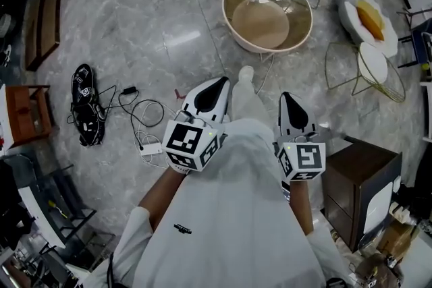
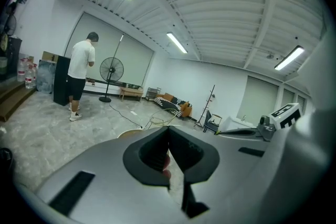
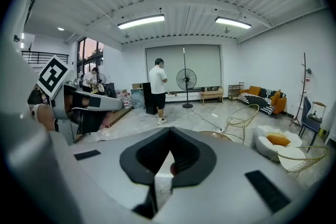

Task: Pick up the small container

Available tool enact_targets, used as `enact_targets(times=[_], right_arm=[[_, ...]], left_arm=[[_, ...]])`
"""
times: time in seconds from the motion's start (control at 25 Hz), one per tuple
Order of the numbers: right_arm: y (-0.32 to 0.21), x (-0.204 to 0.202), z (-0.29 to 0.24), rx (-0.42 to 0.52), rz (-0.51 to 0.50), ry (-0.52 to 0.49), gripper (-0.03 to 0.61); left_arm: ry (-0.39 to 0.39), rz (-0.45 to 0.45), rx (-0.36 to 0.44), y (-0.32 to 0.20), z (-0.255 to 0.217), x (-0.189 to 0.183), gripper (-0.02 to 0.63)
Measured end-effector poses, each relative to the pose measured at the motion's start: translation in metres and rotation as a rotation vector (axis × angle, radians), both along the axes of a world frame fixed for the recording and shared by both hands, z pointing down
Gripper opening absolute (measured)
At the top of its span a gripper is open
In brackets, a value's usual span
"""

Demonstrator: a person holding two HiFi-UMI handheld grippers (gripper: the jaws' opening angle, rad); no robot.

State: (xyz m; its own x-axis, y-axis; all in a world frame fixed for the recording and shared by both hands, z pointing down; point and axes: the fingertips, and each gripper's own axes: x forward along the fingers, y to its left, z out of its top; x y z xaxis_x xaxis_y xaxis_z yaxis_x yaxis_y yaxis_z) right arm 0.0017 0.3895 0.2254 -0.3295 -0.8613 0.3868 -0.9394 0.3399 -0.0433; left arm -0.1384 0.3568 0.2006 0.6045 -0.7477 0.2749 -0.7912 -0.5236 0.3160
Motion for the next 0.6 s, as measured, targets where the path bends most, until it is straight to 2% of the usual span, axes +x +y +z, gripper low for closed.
enact_targets(times=[0.24,0.6], right_arm=[[-0.046,0.003,0.012,-0.024,0.0,-0.045,0.006],[-0.148,0.007,0.017,-0.031,-0.024,-0.078,0.006]], left_arm=[[-0.032,-0.022,-0.007,-0.041,0.005,-0.002,0.018],[-0.074,-0.02,-0.017,-0.131,0.006,0.007,0.018]])
